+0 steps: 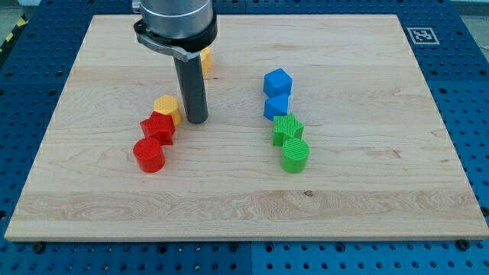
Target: Slide the yellow heart to the yellow hexagon
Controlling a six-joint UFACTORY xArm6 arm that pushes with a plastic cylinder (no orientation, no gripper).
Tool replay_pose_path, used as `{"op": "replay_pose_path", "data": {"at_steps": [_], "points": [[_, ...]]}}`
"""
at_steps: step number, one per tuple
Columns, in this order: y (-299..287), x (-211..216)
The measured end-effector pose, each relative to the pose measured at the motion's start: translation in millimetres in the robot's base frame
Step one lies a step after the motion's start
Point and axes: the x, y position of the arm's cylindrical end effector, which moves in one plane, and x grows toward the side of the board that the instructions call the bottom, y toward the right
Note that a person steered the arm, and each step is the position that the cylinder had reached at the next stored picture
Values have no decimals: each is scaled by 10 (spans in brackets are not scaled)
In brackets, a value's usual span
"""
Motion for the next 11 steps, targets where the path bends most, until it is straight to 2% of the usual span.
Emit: {"op": "replay_pose_path", "data": {"at_steps": [2,4,7,9,10,11], "points": [[-309,0],[-278,-27],[40,-630],[361,-880],[361,-1304],[368,-1385]]}}
